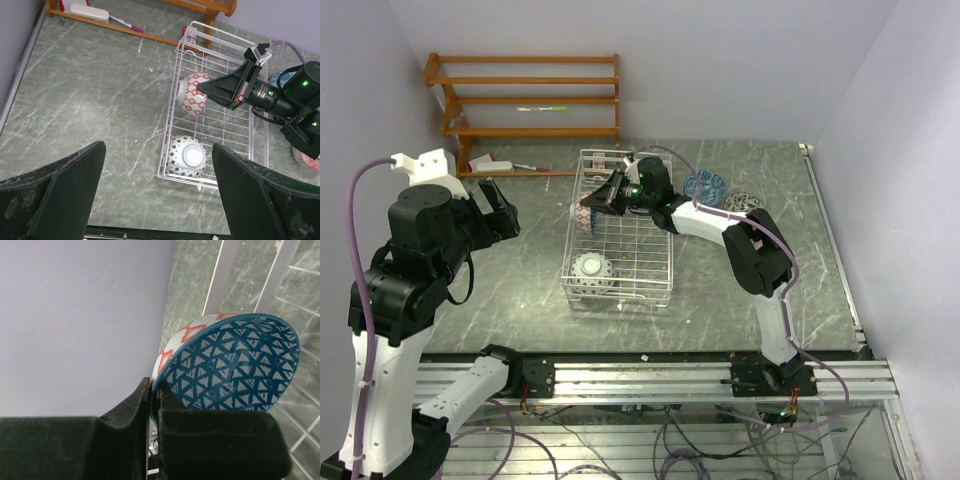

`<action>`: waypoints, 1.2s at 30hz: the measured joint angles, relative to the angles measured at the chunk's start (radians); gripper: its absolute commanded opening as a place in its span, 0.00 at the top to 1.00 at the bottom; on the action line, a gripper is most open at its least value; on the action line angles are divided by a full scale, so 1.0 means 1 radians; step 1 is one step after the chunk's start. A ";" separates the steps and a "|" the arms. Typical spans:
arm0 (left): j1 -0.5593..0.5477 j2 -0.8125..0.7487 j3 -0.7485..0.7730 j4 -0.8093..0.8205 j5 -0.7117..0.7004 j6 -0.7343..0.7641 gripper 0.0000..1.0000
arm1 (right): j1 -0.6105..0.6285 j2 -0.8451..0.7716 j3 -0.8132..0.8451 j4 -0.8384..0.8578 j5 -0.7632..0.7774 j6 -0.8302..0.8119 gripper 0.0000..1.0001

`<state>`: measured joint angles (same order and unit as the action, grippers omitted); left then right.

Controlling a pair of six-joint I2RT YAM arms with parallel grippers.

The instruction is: Load the bowls into the dish rack

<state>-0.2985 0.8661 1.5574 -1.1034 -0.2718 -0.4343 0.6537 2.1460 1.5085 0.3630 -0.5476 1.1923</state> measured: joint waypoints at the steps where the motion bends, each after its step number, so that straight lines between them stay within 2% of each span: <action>1: 0.000 0.000 0.000 -0.001 -0.001 0.000 0.00 | -0.001 0.002 -0.003 0.016 -0.003 0.012 1.00; 11: 0.000 0.000 -0.001 -0.001 -0.008 0.000 0.00 | -0.031 0.012 -0.117 0.221 -0.069 0.120 0.97; 14: 0.000 0.000 -0.005 -0.001 -0.008 0.000 0.00 | -0.048 0.011 -0.154 0.275 -0.091 0.135 0.91; 18: 0.000 0.003 -0.012 0.000 -0.008 0.000 0.00 | -0.060 -0.007 -0.147 0.217 -0.091 0.089 0.87; 23: 0.000 0.010 -0.014 0.000 -0.008 0.001 0.00 | -0.061 -0.032 -0.086 0.033 -0.037 -0.031 0.83; 24: 0.000 0.011 -0.014 0.000 -0.007 0.001 0.00 | -0.062 -0.037 -0.084 0.012 -0.027 -0.047 0.84; 26: 0.000 0.012 -0.019 0.002 -0.006 0.001 0.00 | -0.069 -0.040 -0.092 -0.026 -0.016 -0.068 0.97; 27: 0.000 0.012 -0.021 0.002 -0.005 0.001 0.00 | -0.076 -0.040 -0.103 -0.018 -0.013 -0.075 1.00; 36: 0.000 0.016 -0.027 0.004 -0.004 0.001 0.00 | -0.102 -0.044 -0.157 0.114 -0.063 -0.042 1.00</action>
<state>-0.2985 0.8822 1.5299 -1.0996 -0.2760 -0.4335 0.5514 2.1017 1.3518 0.4770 -0.6102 1.1500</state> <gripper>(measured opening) 0.997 0.141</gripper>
